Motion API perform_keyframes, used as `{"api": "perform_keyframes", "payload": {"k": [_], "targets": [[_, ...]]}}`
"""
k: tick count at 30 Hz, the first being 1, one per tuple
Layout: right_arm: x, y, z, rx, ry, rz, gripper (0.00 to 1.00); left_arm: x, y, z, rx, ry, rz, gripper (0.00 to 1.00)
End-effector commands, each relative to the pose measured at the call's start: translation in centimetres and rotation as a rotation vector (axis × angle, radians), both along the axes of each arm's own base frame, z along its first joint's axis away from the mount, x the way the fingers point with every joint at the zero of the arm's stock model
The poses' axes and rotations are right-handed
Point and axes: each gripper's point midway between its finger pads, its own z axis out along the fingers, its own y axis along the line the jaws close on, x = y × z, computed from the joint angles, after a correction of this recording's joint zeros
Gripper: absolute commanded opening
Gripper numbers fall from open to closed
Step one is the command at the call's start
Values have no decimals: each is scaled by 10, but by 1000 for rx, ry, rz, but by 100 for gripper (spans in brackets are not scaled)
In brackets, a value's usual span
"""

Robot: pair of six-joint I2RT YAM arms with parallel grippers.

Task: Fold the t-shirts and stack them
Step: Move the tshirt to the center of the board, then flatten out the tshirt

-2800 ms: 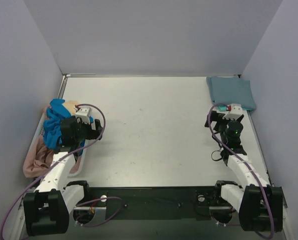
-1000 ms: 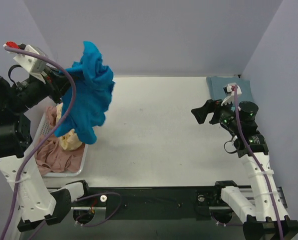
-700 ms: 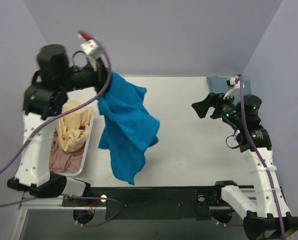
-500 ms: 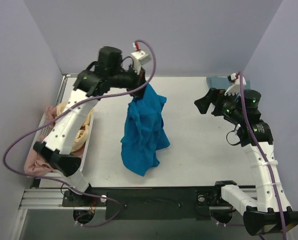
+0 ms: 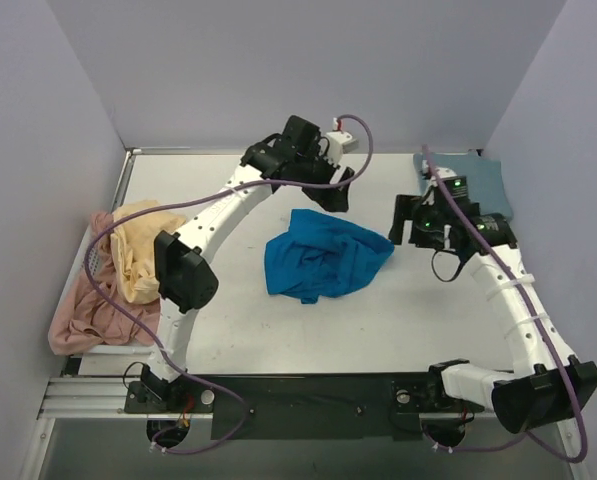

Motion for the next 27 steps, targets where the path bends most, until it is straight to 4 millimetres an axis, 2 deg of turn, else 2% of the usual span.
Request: {"api": "perform_keyframes", "payload": {"k": [1,2,3,4,5,6,7,8,9,10,11,12,13,14,15,16,17,18,21,22,23,24,27], "targets": [[-34,66,-30,-37,40,255,78,70,94,101,-95,-250,236,87],[-49,93,-42,-29,52,378,77,71,113,103,-86,-248,269,88],[-48,116,-43,-8,6,455,77,83,142,100,-68,-246,329,88],[-65,146,-47,-9,-8,610,76,79,159,99,-58,-237,356,88],[-62,165,-48,-10,-50,679,76,84,186,96,-55,-220,410,88],[-66,188,-45,-43,-110,779,76,80,210,92,-57,-198,448,88],[-63,198,-56,-83,-96,807,76,79,224,86,-59,-175,475,88],[-62,215,-51,-122,-128,874,76,72,247,80,-61,-158,515,88],[-53,233,-55,-150,-100,904,75,71,256,79,-66,-165,529,88],[-55,238,-84,-227,-10,951,73,63,277,74,-58,-156,574,88],[-46,252,-78,-243,-11,968,68,56,285,88,-73,-198,592,88],[-49,252,-111,-321,93,1009,65,51,300,72,-56,-166,624,88],[-41,262,-107,-338,80,1025,62,44,306,83,-70,-198,636,88],[-41,263,-132,-397,146,1053,60,40,319,73,-62,-178,662,88],[-36,271,-132,-407,134,1064,60,33,319,80,-73,-201,659,88],[-35,274,-149,-430,172,1090,60,31,341,74,-62,-195,715,88],[-33,280,-151,-425,172,1104,60,26,345,76,-62,-200,725,88],[-32,283,-162,-433,194,1120,60,24,356,75,-54,-197,748,88],[-27,298,-170,-418,197,1160,61,16,367,72,-38,-183,777,88],[-28,300,-181,-429,218,1166,62,15,371,72,-36,-184,786,88],[-22,303,-180,-431,209,1159,62,14,372,71,-35,-180,787,88],[-24,303,-192,-443,242,1164,62,13,372,72,-41,-178,787,88],[-23,310,-201,-455,255,1179,61,14,371,71,-50,-172,783,88]]}}
